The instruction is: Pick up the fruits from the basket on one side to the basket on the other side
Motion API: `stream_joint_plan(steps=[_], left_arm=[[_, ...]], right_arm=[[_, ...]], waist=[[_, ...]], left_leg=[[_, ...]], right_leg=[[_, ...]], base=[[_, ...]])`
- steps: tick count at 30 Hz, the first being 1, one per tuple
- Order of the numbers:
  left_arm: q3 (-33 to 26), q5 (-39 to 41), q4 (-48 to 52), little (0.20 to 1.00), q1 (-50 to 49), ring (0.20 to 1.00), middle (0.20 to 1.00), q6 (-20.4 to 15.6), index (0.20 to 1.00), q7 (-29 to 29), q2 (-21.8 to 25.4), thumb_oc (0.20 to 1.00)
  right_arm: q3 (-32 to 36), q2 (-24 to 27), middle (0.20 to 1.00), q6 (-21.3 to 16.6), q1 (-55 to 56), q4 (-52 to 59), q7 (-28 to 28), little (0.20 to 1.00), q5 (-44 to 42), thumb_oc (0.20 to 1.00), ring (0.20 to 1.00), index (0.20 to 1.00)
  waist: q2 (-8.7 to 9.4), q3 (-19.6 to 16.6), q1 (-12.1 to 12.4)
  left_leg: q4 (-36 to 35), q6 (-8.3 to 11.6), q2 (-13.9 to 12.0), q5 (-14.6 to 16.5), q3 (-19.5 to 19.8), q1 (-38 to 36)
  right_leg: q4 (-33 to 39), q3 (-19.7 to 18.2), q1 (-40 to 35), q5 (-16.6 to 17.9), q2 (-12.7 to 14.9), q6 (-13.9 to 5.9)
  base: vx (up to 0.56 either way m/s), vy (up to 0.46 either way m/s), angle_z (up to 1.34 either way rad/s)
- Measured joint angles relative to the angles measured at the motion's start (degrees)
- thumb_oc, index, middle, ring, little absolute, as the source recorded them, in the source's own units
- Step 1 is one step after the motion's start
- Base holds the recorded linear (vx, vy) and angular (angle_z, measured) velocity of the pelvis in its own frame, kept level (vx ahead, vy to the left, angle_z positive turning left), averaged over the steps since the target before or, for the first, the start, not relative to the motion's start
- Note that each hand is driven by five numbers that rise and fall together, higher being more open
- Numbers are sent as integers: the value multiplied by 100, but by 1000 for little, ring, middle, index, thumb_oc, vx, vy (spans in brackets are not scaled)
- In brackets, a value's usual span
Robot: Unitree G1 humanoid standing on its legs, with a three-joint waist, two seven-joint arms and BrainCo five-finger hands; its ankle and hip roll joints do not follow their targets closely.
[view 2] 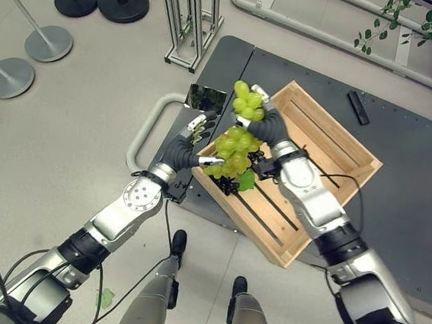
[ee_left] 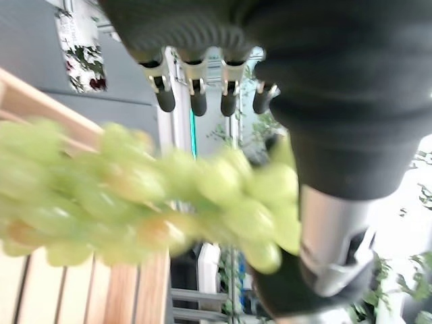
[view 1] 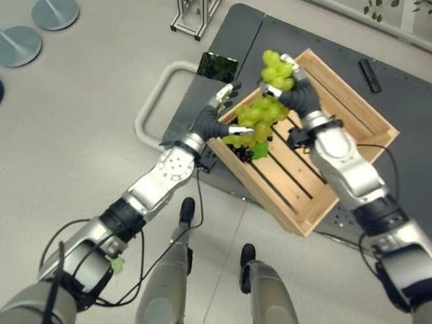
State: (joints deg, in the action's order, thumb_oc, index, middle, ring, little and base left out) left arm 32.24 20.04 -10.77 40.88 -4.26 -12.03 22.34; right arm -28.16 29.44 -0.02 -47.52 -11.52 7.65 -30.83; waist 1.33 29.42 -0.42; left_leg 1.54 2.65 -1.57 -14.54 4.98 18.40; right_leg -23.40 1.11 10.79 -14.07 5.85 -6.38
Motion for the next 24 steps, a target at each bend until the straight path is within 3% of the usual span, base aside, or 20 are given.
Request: stream_joint_plan(steps=[6,12,19,24], left_arm=[[36,217,-637,1000,71,1000,1000,14,1000,-235,-350,1000],[36,218,-671,1000,46,1000,1000,13,1000,-489,-469,1000],[276,201,-1393,1000,-52,1000,1000,3,1000,-551,-816,1000],[242,196,-1905,1000,-75,1000,1000,9,1000,-631,-1012,1000]], right_arm=[[-85,-625,200,147,-2,-376,244,200,102,200,200,200],[-98,-790,200,148,33,-387,460,200,147,200,200,200],[-376,-849,200,155,234,-386,550,200,270,200,200,200],[-529,-846,200,157,240,-359,544,200,274,200,200,200]], waist=[[-80,-72,1],[-129,-253,5],[-184,-922,-5],[-186,-954,-15]], left_leg=[[28,-5,-2,35,8,-51],[25,-16,4,48,14,-46],[52,-4,25,108,41,29],[140,10,19,159,46,20]], right_leg=[[0,4,-64,-6,-1,9],[17,7,-69,-8,7,8],[141,42,-71,-11,19,12],[143,54,-110,-35,16,24]], base=[[0,0,0],[0,0,0],[6,6,1],[0,0,0]])
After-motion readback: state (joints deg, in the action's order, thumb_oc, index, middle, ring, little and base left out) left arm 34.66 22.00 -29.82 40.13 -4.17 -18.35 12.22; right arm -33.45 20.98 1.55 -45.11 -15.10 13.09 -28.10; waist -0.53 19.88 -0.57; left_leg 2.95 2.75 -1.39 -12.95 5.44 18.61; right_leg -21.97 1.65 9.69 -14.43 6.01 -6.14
